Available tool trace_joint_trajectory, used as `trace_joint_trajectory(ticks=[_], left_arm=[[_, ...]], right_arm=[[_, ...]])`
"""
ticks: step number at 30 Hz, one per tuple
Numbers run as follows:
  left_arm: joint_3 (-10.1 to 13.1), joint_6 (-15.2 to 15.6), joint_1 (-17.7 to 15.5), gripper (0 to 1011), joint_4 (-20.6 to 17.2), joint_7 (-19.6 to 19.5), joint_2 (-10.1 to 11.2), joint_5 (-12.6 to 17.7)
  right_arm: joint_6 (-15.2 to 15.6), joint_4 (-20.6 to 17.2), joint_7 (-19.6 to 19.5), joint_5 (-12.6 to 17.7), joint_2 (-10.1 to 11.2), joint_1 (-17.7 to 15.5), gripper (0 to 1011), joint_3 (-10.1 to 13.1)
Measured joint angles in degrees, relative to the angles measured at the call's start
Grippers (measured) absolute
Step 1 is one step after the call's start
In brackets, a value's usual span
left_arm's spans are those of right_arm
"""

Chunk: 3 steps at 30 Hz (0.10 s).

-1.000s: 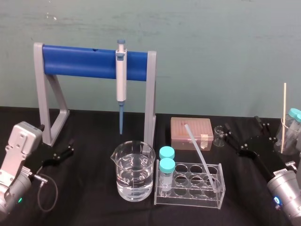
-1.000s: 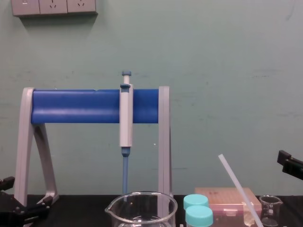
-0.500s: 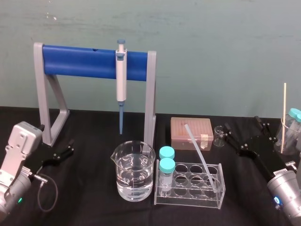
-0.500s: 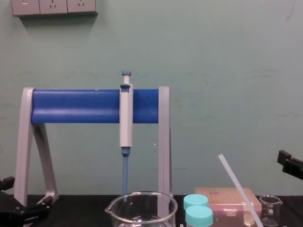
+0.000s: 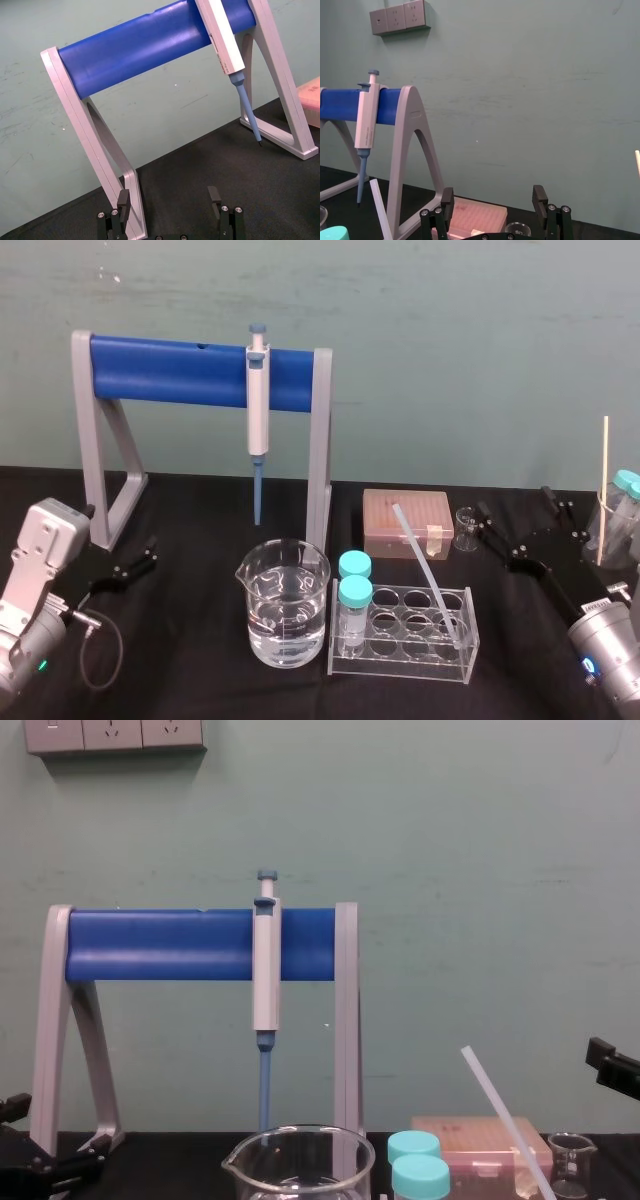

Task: Pick up the stirring rod with one hand, then place it down.

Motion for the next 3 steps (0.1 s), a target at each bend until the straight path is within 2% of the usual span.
trace_joint_trajectory(ticks=[3], left_arm=[[0.00,0.00,0.00,1000,0.00,0.00,0.00,0.00]], right_arm=[[0.00,0.00,0.00,0.00,0.00,0.00,1004,0.00]])
